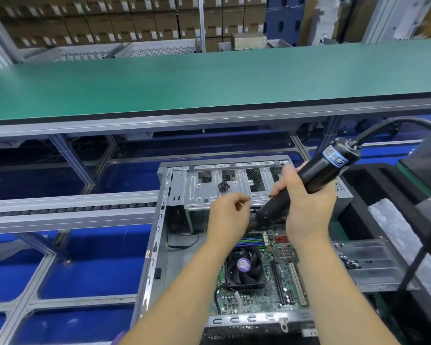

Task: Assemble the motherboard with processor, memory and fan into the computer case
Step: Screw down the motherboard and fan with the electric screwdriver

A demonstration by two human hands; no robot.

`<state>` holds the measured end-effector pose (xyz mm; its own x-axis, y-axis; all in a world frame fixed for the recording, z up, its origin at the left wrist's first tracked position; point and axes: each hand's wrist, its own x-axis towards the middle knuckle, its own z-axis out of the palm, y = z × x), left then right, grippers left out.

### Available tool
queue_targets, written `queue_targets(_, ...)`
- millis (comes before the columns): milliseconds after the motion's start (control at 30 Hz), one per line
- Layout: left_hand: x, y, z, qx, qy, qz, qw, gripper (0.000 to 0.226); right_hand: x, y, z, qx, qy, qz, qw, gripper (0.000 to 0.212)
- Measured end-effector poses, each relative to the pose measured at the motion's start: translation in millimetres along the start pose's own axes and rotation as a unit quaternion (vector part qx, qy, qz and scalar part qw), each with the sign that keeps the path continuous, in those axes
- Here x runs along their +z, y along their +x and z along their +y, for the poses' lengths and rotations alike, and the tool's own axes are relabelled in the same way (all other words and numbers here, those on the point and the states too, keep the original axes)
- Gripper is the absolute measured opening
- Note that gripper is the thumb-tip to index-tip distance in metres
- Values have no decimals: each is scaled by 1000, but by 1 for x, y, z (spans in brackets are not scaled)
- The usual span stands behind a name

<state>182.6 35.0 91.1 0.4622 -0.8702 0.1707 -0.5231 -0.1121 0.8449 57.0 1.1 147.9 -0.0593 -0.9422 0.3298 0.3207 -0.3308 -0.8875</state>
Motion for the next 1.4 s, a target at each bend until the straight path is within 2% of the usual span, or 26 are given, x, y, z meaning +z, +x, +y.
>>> queue_targets(133,27,-21,-9,-101,-83,-59,990,9,-17,16,-12,-27,6,19,999,17)
queue_targets(300,41,-17,-9,-153,-107,-37,982,16,-45,34,-17,-18,25,60,998,27)
queue_targets(533,61,-24,-22,-164,-23,-60,984,13,-65,52,-18,-37,28,63,997,32)
queue_targets(900,67,-26,-32,-125,92,-90,984,8,-57,54,-16,-19,49,36,998,30)
queue_targets(1233,71,-23,-38,-122,96,-90,984,5,-54,54,-20,-17,56,19,998,22)
queue_targets(1400,72,-22,-38,-123,90,-92,984,14,-56,55,-18,-8,60,22,998,24)
